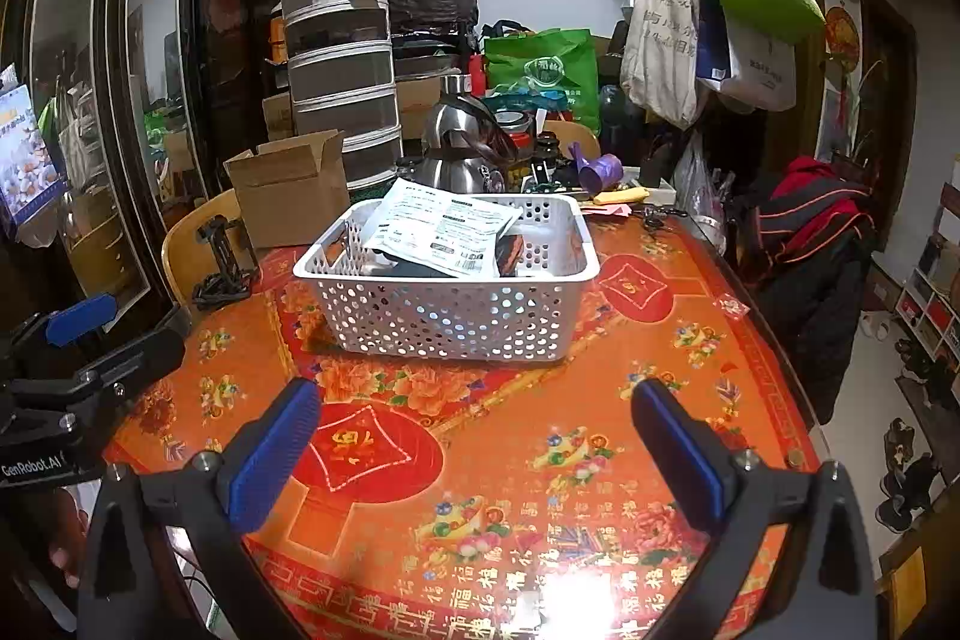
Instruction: Organize soft objects
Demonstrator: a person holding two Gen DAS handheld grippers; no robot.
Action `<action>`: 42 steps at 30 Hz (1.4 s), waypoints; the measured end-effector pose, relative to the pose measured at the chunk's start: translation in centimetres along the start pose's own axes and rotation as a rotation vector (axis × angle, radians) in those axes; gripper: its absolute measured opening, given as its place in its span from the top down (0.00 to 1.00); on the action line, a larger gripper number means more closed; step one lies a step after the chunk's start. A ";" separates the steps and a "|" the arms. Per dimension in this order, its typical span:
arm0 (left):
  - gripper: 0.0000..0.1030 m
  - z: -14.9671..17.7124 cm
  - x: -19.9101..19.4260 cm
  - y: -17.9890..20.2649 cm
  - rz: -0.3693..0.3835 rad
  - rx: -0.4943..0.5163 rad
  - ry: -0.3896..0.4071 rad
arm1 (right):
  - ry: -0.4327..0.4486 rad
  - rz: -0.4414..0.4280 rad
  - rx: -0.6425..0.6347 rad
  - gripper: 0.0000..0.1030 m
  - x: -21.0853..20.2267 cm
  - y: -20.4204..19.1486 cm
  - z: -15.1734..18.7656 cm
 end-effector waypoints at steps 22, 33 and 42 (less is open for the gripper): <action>0.00 0.1 0.1 0.3 0.001 -0.002 -0.003 | -0.004 -0.001 -0.002 0.00 0.2 -0.1 0.1; 0.00 0.7 0.6 0.4 0.010 0.003 -0.013 | 0.000 0.005 -0.008 0.00 0.2 -0.1 0.0; 0.00 0.8 0.8 0.3 0.017 0.009 -0.020 | 0.000 0.004 -0.009 0.00 0.1 -0.1 0.0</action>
Point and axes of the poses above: each gripper's, at about its wrist camera, not at the fingertips, and x roughly the way its jaws point, y to its right, z to its underside, the point moved 1 cm from there along x, roughly the way its jaws point, and after that the axes turned 5 degrees about -y, right-handed, at the moved point
